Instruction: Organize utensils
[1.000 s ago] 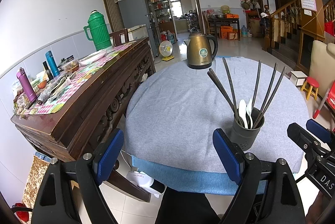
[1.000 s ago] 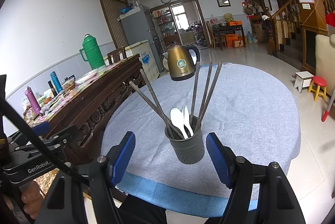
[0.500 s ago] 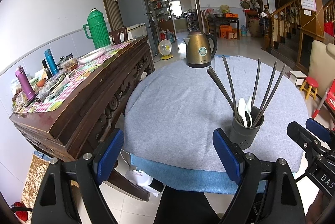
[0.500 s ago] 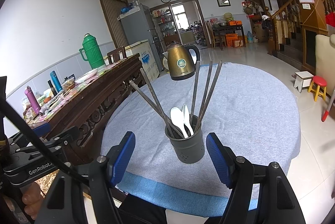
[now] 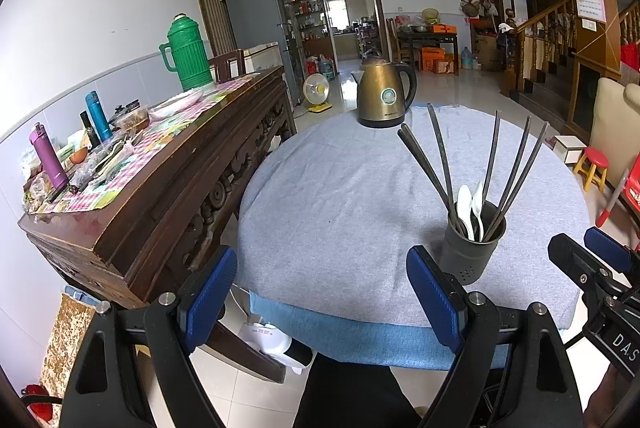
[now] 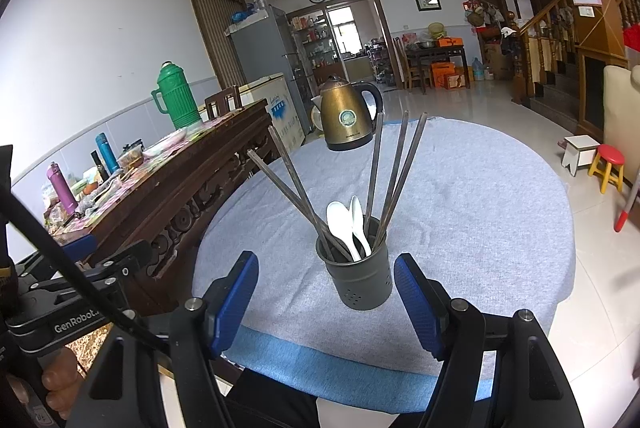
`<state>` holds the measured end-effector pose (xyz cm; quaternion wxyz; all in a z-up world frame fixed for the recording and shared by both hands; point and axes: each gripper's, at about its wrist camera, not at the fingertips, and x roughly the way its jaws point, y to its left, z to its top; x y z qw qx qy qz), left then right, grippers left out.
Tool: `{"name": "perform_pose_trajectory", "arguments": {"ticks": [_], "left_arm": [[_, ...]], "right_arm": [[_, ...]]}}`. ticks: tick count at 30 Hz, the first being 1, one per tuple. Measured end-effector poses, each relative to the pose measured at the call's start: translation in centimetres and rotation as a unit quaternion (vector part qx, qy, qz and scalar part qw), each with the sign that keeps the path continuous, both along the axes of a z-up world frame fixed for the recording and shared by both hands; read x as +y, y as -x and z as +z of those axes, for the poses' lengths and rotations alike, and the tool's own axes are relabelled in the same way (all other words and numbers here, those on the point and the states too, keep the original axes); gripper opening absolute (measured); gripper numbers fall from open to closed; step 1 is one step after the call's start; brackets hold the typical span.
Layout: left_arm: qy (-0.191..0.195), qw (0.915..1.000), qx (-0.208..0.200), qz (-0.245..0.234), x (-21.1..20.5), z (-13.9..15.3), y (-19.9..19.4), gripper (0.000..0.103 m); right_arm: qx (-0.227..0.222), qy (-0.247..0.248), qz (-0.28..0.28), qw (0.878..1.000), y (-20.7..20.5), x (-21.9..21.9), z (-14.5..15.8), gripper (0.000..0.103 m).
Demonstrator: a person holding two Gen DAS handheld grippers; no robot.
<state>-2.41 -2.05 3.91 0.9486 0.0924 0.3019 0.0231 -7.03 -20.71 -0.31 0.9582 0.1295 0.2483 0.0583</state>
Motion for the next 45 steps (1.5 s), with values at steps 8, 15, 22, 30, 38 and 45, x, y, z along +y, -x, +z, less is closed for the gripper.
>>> {"name": "perform_pose_trajectory", "arguments": {"ticks": [8,15,22,30,38,45], "left_arm": [[0.002,1.0000,0.002,0.001,0.04,-0.22,-0.07,0.087],[0.007,1.0000,0.005,0.004,0.48,-0.27,-0.13,0.087],[0.007,1.0000,0.004,0.005,0.55,-0.27,-0.16,0.087],[0.007,1.0000,0.004,0.004,0.71,-0.17,-0.22,0.087],[0.008,0.9999,0.005,0.003,0.66,-0.11,-0.18,0.087],[0.010,0.9999,0.009,0.006,0.80,-0.16,-0.22,0.087]], "right_arm": [[0.000,0.001,0.000,1.000,-0.07,0.00,-0.08,0.074],[0.003,0.004,0.002,1.000,-0.13,0.04,-0.40,0.074],[0.004,0.009,0.006,1.000,0.00,0.03,-0.41,0.074],[0.004,0.010,0.009,1.000,-0.10,0.16,-0.13,0.074],[0.004,0.010,0.007,1.000,-0.25,0.31,0.08,0.074],[0.005,0.010,0.008,1.000,-0.29,0.26,0.11,0.074]]}}
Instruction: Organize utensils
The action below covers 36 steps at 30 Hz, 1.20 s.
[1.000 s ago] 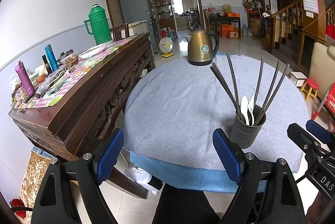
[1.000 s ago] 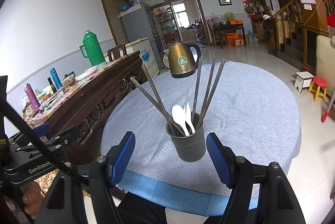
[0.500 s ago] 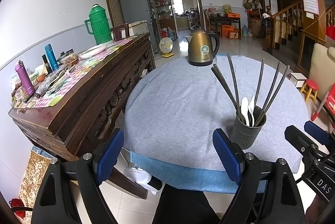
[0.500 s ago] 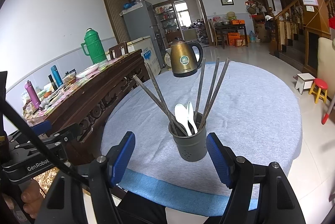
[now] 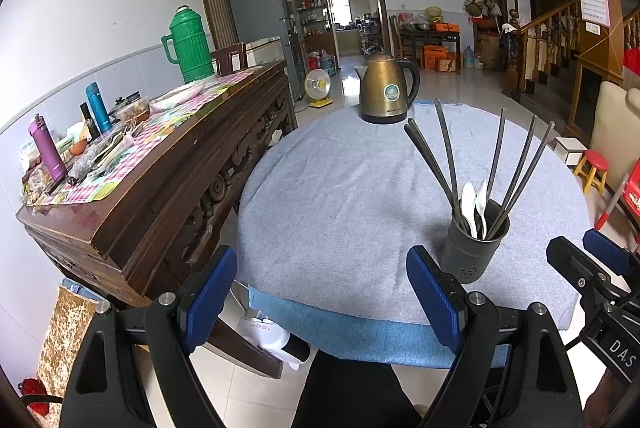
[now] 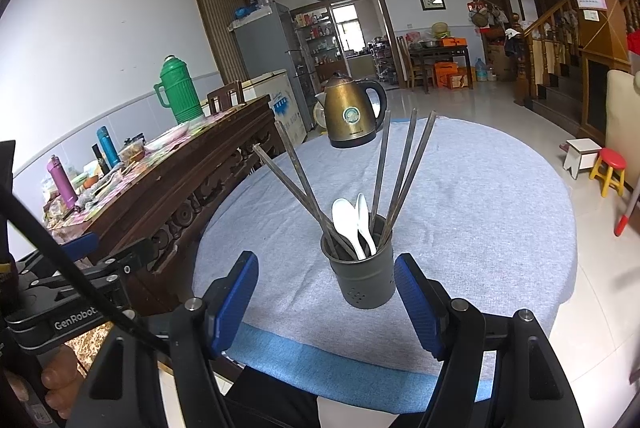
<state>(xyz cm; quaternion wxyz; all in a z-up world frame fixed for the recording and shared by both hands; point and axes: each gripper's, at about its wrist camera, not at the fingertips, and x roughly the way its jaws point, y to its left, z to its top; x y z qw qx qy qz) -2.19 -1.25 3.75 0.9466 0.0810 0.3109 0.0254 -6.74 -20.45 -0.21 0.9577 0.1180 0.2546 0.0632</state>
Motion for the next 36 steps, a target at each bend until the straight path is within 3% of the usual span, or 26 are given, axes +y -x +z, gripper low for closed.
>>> {"name": "perform_pose_trajectory", "arguments": {"ticks": [36], "left_arm": [[0.005,1.0000,0.008,0.000,0.25,-0.80,-0.12,0.087]], "right_arm": [[0.003,0.000,-0.003,1.000,0.07,-0.07,-0.26,0.074]]}}
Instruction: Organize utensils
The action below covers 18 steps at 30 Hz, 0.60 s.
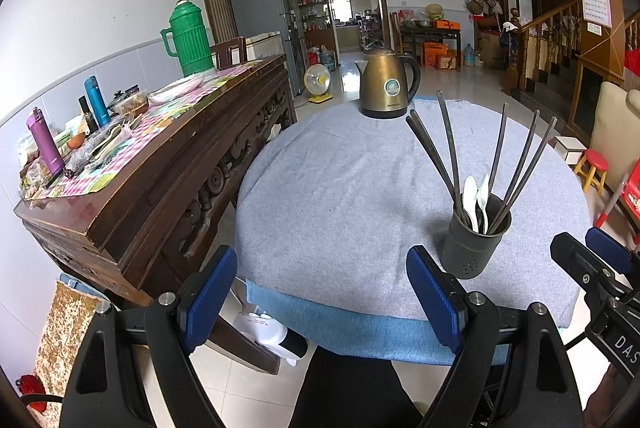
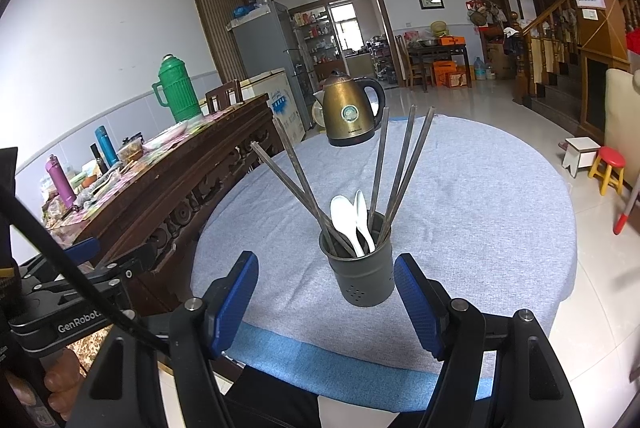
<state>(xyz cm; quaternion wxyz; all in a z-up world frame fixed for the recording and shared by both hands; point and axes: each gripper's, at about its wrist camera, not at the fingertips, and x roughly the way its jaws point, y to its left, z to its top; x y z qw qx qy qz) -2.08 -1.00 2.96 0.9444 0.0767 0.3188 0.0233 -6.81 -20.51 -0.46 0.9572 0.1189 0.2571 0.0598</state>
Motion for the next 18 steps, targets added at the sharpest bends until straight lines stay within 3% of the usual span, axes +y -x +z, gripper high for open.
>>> {"name": "perform_pose_trajectory", "arguments": {"ticks": [18], "left_arm": [[0.009,0.9999,0.004,0.003,0.88,-0.16,-0.39,0.087]], "right_arm": [[0.005,0.013,0.005,1.000,-0.53,0.91,0.02,0.074]]}}
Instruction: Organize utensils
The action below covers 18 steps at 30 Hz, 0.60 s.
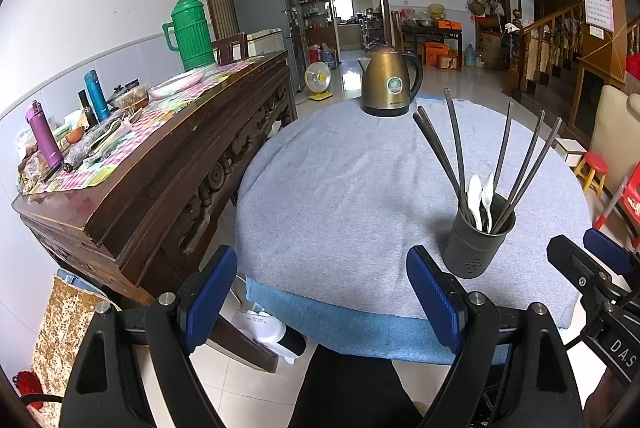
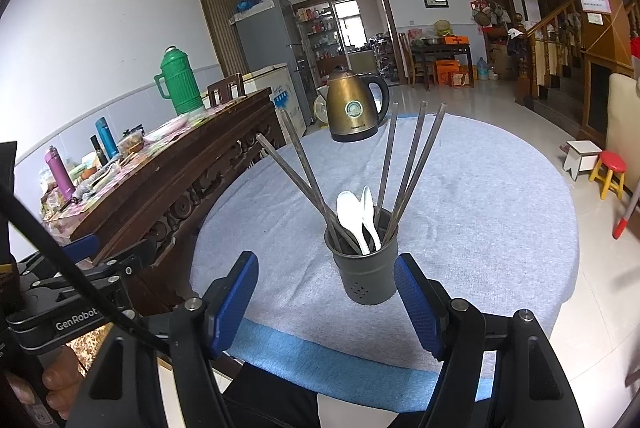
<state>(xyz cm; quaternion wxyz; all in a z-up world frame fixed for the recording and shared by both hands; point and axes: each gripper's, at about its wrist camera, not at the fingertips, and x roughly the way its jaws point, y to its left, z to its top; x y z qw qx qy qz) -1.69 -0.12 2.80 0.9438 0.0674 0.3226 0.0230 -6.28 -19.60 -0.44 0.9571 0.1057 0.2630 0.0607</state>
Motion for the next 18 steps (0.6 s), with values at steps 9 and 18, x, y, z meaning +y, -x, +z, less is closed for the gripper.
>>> {"name": "perform_pose_trajectory", "arguments": {"ticks": [9,18], "left_arm": [[0.004,1.0000,0.006,0.003,0.1,-0.2,-1.1,0.087],[0.003,0.9998,0.020,0.007,-0.3,-0.6,-2.5,0.087]], "right_arm": [[-0.009,0.005,-0.007,1.000,-1.0,-0.4,1.4,0.074],[0.010,0.002,-0.003,1.000,-2.4,-0.6,0.6,0.074]]}}
